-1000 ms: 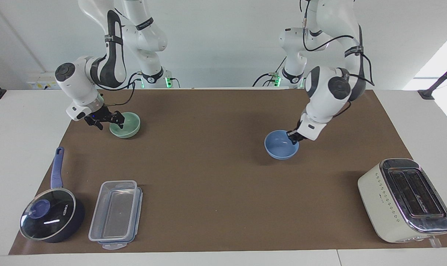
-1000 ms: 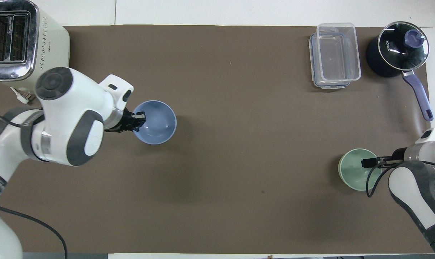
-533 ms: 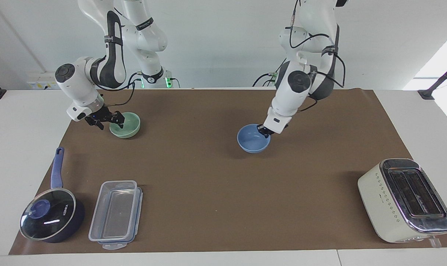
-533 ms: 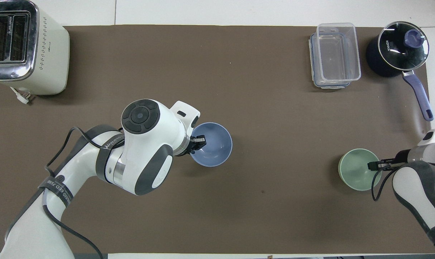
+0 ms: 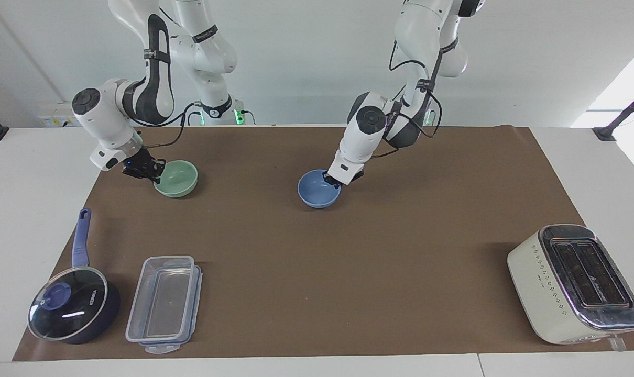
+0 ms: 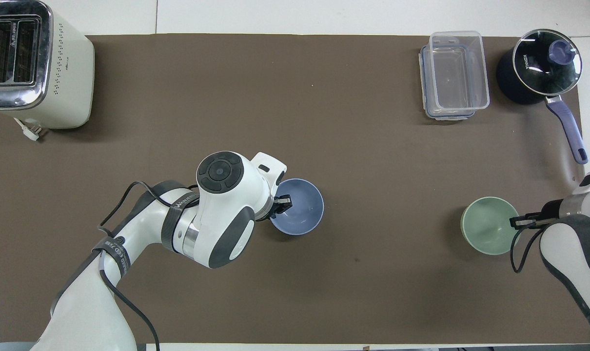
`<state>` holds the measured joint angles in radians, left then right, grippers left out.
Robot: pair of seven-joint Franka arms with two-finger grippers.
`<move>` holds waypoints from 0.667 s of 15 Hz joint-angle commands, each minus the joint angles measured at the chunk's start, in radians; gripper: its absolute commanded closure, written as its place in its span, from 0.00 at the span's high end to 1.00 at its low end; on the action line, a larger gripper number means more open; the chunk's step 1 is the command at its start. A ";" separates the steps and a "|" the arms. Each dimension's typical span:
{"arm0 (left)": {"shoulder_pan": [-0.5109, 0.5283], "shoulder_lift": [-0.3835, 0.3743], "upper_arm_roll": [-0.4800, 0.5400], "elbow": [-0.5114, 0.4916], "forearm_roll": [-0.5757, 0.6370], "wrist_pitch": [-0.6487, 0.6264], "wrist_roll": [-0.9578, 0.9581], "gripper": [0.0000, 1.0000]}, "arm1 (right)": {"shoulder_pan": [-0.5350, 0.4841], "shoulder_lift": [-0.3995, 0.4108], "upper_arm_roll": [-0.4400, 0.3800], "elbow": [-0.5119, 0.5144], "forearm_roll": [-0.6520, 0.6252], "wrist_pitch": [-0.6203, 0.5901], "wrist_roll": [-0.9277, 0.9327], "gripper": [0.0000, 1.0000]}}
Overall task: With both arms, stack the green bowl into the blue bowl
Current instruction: 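Slide the blue bowl toward the table center while the right gripper grasps the green bowl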
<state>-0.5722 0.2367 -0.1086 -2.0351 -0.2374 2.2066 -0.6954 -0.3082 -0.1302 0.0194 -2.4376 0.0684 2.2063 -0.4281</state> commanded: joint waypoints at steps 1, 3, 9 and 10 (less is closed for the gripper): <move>-0.006 -0.011 0.012 -0.002 -0.026 0.004 0.004 1.00 | 0.059 -0.034 0.013 0.067 0.018 -0.111 0.083 0.00; 0.011 -0.026 0.013 0.006 -0.026 -0.008 0.005 1.00 | 0.133 -0.060 0.013 0.080 0.021 -0.132 0.170 0.00; 0.234 -0.056 0.018 0.211 0.024 -0.299 0.101 1.00 | 0.400 -0.080 0.014 0.089 0.151 -0.109 0.380 0.00; 0.279 -0.062 0.018 0.232 0.048 -0.342 0.144 1.00 | 0.447 -0.075 0.014 0.092 0.157 -0.079 0.423 0.00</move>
<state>-0.3730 0.1814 -0.0858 -1.8544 -0.2230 1.9558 -0.6191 0.0710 -0.2022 0.0373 -2.3507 0.1918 2.0975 -0.0709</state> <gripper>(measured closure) 0.004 0.960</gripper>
